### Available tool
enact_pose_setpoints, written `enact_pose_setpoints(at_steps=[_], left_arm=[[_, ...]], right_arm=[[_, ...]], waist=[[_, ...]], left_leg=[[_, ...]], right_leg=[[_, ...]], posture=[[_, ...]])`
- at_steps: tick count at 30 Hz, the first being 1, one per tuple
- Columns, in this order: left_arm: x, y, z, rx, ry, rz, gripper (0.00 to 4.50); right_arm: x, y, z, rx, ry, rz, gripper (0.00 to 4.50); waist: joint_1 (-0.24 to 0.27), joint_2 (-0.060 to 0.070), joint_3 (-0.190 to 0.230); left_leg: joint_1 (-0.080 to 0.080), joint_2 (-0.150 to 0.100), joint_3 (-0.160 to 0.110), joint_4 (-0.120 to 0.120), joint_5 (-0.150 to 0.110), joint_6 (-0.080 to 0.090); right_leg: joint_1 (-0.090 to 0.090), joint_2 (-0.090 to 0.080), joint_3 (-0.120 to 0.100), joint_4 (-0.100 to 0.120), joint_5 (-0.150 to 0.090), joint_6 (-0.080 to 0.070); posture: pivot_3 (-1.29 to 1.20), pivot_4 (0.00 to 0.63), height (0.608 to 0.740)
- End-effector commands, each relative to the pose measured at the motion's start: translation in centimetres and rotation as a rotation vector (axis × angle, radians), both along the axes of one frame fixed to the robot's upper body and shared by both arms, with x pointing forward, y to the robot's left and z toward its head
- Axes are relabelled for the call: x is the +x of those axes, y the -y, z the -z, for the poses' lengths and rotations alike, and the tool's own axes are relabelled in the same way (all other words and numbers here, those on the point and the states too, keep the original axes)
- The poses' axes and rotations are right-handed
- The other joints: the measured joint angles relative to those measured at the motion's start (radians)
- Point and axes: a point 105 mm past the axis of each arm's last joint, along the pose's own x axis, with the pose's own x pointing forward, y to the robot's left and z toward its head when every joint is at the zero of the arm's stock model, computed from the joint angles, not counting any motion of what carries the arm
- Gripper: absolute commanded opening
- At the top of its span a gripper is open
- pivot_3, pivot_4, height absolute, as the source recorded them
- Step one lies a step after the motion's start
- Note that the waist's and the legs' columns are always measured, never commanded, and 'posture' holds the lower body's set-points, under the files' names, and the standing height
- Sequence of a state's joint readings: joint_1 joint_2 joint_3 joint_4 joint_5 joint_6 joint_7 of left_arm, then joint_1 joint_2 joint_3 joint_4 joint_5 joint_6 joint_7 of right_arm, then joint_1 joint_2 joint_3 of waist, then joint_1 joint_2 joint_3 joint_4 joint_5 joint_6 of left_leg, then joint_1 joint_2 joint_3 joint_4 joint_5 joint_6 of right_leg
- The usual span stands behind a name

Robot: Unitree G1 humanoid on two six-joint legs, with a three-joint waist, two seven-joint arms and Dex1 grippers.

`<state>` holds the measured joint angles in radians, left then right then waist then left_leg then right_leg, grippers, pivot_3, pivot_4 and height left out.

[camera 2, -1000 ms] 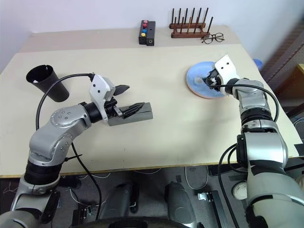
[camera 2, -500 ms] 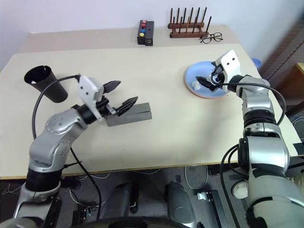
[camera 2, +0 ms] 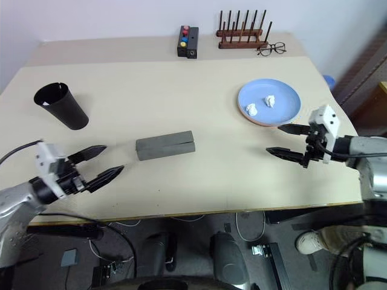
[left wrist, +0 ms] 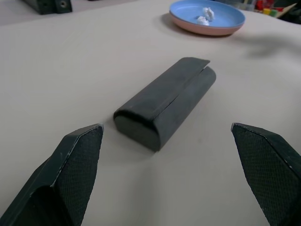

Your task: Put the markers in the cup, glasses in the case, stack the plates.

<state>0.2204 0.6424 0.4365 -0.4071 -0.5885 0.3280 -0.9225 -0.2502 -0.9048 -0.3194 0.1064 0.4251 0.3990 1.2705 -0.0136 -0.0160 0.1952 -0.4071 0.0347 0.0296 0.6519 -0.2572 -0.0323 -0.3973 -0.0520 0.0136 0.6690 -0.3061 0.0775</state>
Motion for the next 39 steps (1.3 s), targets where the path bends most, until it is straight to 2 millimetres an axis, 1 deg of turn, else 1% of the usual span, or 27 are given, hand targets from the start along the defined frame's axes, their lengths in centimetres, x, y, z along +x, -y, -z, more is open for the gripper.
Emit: enact_pose_setpoints(at_steps=[1, 3, 6, 9, 13, 19, 27, 32, 35, 39], left_arm=[[-1.3, -0.9, -0.8, 0.041, 0.068, -0.028, 4.5], [-2.4, -1.0, -0.5, 0.052, 0.058, -0.036, 4.5], [-2.9, -0.5, -0.6, 0.057, 0.054, -0.028, 4.5], [-2.8, 0.4, -1.3, 0.049, 0.058, -0.009, 4.5], [-2.1, 1.6, -2.3, 0.025, 0.067, 0.007, 4.5], [-1.5, 2.0, -2.7, 0.026, 0.058, 0.018, 4.5], [-2.1, 2.8, -2.0, 0.013, 0.022, 0.038, 4.5], [-2.9, 3.3, -1.7, -0.003, 0.007, 0.052, 4.5], [-3.3, 2.9, -1.0, 0.001, -0.01, 0.038, 4.5], [-3.3, 2.6, -0.7, -0.007, -0.01, 0.031, 4.5]], right_arm=[[-1.2, 0.5, -2.1, 0.001, 0.08, 0.05, 4.44], [-2.2, 0.7, -1.5, 0.002, 0.075, 0.081, 4.44], [-2.8, 0.9, -1.2, 0.01, 0.075, 0.113, 4.44], [-3.1, 1.4, -1.0, -0.006, 0.07, 0.138, 4.44], [-3.4, 2.2, -0.8, -0.016, 0.076, 0.173, 4.44], [-3.3, 2.8, -0.5, -0.012, 0.087, 0.205, 4.44], [-2.5, 4.2, -0.1, -0.014, 0.106, 0.231, 4.44], [-1.9, 5.2, -0.2, -0.041, 0.101, 0.216, 4.44], [-2.3, 5.4, 0.2, -0.037, 0.087, 0.216, 4.44], [-2.5, 5.2, 0.4, -0.026, 0.086, 0.223, 4.44]], waist=[[0.0, 0.0, 0.0], [0.001, -0.001, 0.0], [0.002, -0.001, -0.001], [0.004, -0.001, -0.001], [0.003, -0.001, -0.001], [-0.002, -0.001, -0.001], [0.0, -0.001, -0.001], [0.0, -0.001, -0.001], [0.0, -0.001, -0.001], [0.003, -0.001, -0.001]], left_leg=[[0.0, 0.0, 0.0, -0.001, 0.0, 0.0], [0.0, 0.0, 0.0, -0.001, 0.0, 0.0], [0.0, 0.0, 0.0, -0.001, 0.0, 0.0], [0.0, 0.0, 0.0, 0.0, 0.0, 0.002], [0.0, 0.0, 0.0, 0.0, 0.001, 0.002], [0.0, 0.0, 0.0, -0.001, 0.001, 0.002], [0.0, 0.0, 0.001, 0.0, 0.001, 0.002], [0.001, 0.0, 0.001, 0.0, 0.001, 0.002], [0.001, 0.0, 0.001, -0.001, 0.001, 0.002], [0.001, 0.0, 0.001, 0.0, 0.001, 0.002]], right_leg=[[0.0, 0.0, 0.0, -0.001, 0.0, 0.0], [0.001, 0.0, 0.0, -0.003, 0.0, 0.0], [0.001, 0.0, 0.0, -0.004, 0.0, 0.0], [0.002, 0.001, 0.001, -0.004, -0.001, -0.003], [0.002, 0.002, 0.001, -0.004, -0.001, -0.002], [0.002, 0.004, 0.001, -0.004, 0.0, 0.0], [0.002, 0.004, 0.001, -0.004, 0.0, 0.0], [0.002, 0.004, 0.002, -0.004, 0.0, 0.0], [0.002, 0.005, 0.002, -0.004, 0.001, 0.0], [0.002, 0.005, 0.002, -0.004, 0.0, 0.0]], posture=[[0.0, 0.15, 0.74], [0.0, 0.15, 0.74], [0.0, 0.15, 0.74], [0.0, 0.15, 0.74], [0.0, 0.15, 0.74], [0.0, 0.15, 0.74], [0.0, 0.15, 0.74], [0.0, 0.15, 0.74], [0.0, 0.15, 0.74], [0.0, 0.15, 0.74]])
